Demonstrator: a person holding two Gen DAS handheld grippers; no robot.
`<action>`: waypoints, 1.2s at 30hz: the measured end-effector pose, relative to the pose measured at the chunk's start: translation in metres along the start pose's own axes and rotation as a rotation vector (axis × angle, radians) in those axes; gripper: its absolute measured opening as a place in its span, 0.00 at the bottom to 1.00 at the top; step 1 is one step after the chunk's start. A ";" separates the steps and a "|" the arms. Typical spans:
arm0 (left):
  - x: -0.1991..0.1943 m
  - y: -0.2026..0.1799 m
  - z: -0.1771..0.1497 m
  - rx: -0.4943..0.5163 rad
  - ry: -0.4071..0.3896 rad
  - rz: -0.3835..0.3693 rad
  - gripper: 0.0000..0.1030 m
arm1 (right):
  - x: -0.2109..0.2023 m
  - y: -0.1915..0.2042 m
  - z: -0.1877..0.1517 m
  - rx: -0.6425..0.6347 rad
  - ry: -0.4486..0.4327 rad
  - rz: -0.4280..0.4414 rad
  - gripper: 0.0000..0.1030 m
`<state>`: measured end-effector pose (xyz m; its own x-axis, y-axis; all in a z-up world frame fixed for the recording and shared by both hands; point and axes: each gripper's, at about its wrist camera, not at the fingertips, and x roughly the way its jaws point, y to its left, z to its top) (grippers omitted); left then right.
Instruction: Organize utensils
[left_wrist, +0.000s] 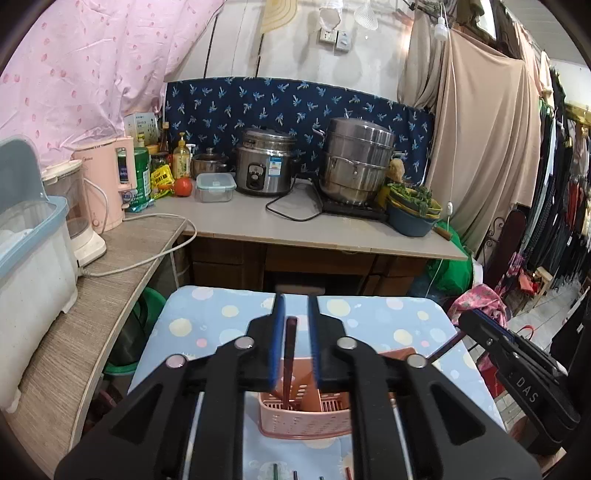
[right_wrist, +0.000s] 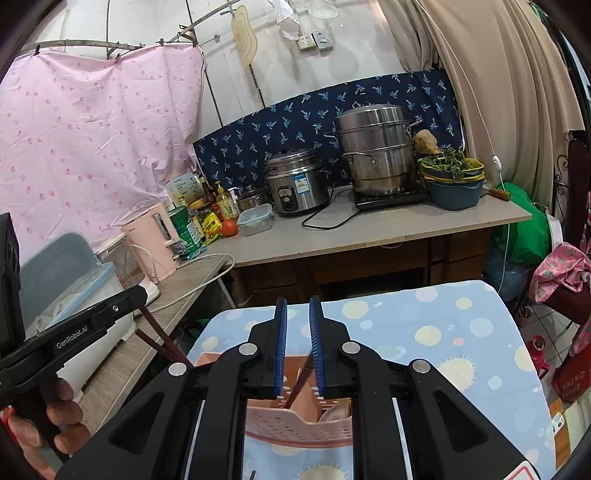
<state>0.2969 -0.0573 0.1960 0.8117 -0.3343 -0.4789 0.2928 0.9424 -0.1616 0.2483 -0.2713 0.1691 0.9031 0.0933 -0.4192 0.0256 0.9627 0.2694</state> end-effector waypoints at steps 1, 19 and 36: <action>-0.002 0.001 -0.001 -0.004 -0.002 0.004 0.24 | -0.002 -0.001 -0.001 0.003 -0.001 0.001 0.15; -0.057 0.020 -0.055 -0.006 0.035 0.041 0.25 | -0.072 -0.014 -0.063 0.055 0.060 0.039 0.23; -0.088 0.039 -0.201 0.044 0.233 0.127 0.25 | -0.128 0.013 -0.228 -0.103 0.281 -0.093 0.23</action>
<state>0.1352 0.0105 0.0583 0.7066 -0.1976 -0.6795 0.2221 0.9736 -0.0521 0.0352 -0.2130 0.0290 0.7449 0.0560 -0.6648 0.0465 0.9897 0.1355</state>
